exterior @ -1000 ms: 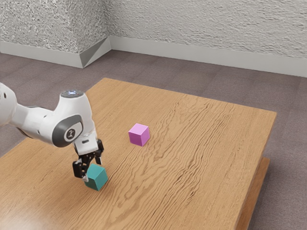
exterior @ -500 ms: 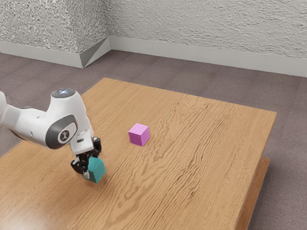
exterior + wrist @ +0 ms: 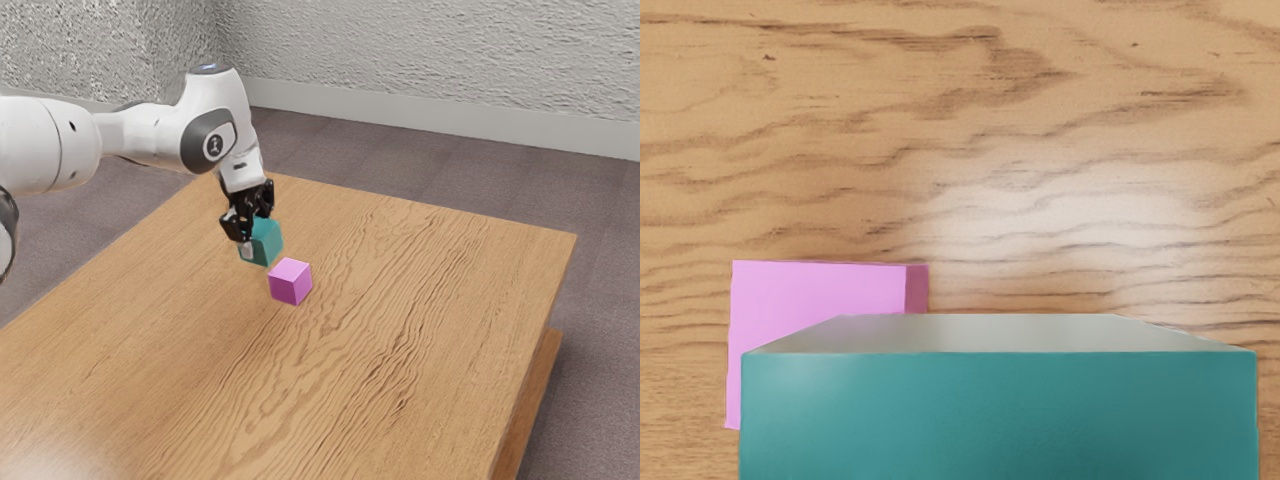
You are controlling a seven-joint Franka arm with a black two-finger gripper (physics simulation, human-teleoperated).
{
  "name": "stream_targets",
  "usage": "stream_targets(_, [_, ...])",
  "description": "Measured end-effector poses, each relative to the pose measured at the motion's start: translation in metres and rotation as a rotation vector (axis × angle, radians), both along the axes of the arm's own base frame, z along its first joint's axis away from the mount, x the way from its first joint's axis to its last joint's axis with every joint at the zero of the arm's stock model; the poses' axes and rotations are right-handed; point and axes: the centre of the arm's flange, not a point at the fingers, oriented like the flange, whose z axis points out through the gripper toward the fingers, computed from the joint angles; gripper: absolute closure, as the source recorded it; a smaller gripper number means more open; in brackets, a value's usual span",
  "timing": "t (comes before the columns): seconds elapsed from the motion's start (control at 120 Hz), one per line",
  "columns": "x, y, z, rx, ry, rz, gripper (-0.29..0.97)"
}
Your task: Pick up the blue block with one arm, and put the blue block on the pink block with one arm
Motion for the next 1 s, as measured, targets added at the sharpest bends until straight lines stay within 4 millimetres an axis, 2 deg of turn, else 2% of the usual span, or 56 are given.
stream_targets(0.083, [0.013,0.008,-0.009,-0.005,0.03,0.003,0.43])
stream_targets(0.25, [0.03,0.01,-0.029,-0.017,0.073,-0.018,0.43])
stream_targets(0.442, [0.045,0.011,-0.034,-0.024,0.074,-0.045,0.43])
stream_targets(0.933, [0.053,-0.002,-0.045,-0.053,0.081,-0.114,0.42])
stream_targets(1.0, [0.054,-0.002,-0.044,-0.052,0.076,-0.121,0.32])
